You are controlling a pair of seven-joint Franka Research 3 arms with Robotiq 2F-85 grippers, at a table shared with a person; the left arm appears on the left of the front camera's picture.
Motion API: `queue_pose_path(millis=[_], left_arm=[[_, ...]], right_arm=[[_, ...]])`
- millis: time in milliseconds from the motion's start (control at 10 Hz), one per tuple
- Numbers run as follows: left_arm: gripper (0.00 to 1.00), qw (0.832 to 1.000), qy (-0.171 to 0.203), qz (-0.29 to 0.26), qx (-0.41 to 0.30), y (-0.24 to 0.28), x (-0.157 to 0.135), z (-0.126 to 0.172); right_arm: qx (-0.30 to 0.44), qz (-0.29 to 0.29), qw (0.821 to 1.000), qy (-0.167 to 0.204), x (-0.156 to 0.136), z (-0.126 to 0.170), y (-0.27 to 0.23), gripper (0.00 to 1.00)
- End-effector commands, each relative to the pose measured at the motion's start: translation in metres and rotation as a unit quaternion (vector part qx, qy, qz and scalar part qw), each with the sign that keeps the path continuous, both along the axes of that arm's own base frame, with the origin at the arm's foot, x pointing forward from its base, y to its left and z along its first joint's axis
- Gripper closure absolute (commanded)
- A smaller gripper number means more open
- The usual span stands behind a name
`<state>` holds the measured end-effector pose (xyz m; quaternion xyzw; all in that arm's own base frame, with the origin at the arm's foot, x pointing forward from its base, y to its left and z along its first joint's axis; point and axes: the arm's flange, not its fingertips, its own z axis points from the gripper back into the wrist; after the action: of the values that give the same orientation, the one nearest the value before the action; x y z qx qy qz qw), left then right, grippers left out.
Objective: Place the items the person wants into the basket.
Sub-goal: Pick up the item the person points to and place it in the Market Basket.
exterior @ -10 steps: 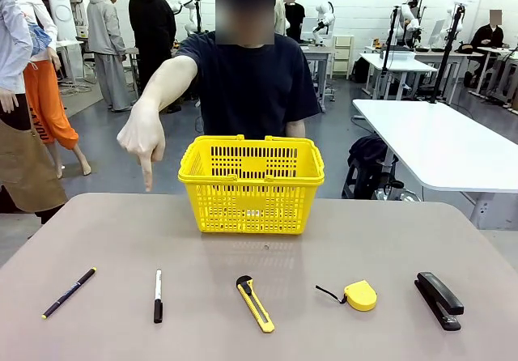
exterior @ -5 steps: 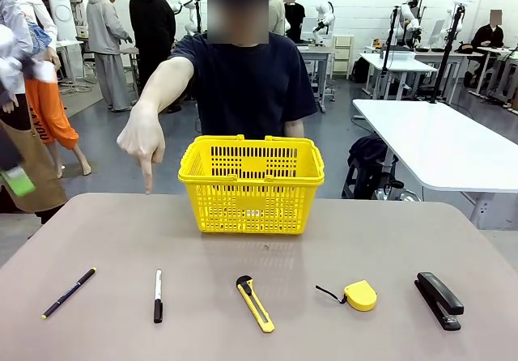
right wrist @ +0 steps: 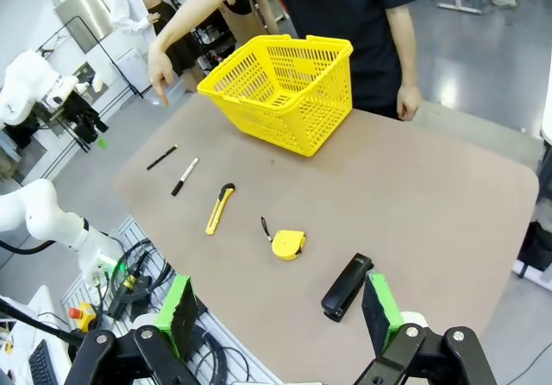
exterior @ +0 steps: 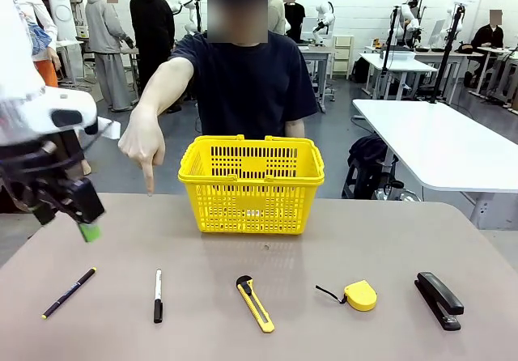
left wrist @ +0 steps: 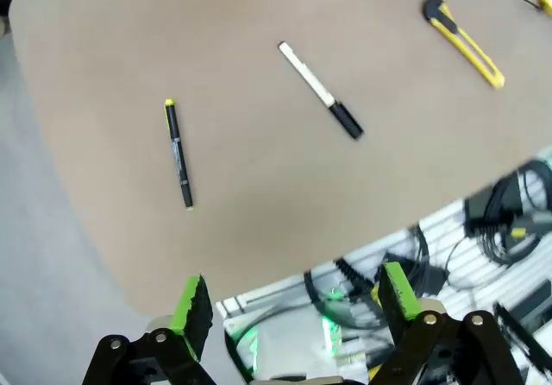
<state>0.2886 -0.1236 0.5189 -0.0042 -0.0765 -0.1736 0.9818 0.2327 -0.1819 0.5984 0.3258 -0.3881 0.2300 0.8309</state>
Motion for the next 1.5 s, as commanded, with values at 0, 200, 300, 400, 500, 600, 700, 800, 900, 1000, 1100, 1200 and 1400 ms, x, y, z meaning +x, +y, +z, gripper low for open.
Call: queue_pose_path(millis=[0,200,300,400,500,600,700,800,900,1000,1100,1200,1400], left_arm=[[0.00,0.998,-0.024,0.046,0.032,-0.020,0.009,-0.035],[0.00,0.998,-0.004,0.045,0.040,-0.042,0.019,-0.068],[0.00,0.998,0.006,0.040,0.038,-0.050,0.026,-0.083],[0.00,0.998,-0.016,0.049,0.037,-0.057,0.034,-0.101],[0.00,0.997,-0.017,0.054,0.044,-0.063,0.040,-0.122],[0.00,0.997,-0.020,0.049,0.047,-0.067,0.045,-0.132],[0.00,0.998,-0.022,0.046,0.042,-0.069,0.053,-0.137],[0.00,0.998,-0.005,0.049,0.031,-0.068,0.064,-0.143],[0.00,0.998,0.017,0.060,0.029,-0.065,0.074,-0.152],[0.00,0.997,0.039,0.063,0.032,-0.064,0.078,-0.161],[0.00,0.997,0.040,0.061,0.037,-0.063,0.077,-0.165],[0.00,0.997,0.048,0.057,0.026,-0.063,0.078,-0.159],[0.00,0.997,0.040,0.050,0.030,-0.058,0.072,-0.166]], right_arm=[[0.006,0.008,1.000,-0.010,0.001,0.000,0.000,0.00],[0.006,0.008,1.000,-0.010,0.001,0.000,0.000,0.00],[0.006,0.008,1.000,-0.010,0.001,0.000,0.000,0.00],[0.006,0.008,1.000,-0.010,0.001,0.000,0.000,0.00],[0.006,0.008,1.000,-0.010,0.001,0.000,0.000,0.00],[0.006,0.008,1.000,-0.010,0.001,0.000,0.000,0.00],[0.006,0.008,1.000,-0.010,0.001,0.000,0.000,0.00],[0.006,0.008,1.000,-0.010,0.001,0.000,0.000,0.00],[0.006,0.008,1.000,-0.010,0.001,0.000,0.000,0.00],[0.006,0.008,1.000,-0.010,0.001,0.000,0.000,0.00],[0.006,0.008,1.000,-0.010,0.001,0.000,0.000,0.00],[0.006,0.008,1.000,-0.010,0.001,0.000,0.000,0.00],[0.006,0.008,1.000,-0.010,0.001,0.000,0.000,0.00]])
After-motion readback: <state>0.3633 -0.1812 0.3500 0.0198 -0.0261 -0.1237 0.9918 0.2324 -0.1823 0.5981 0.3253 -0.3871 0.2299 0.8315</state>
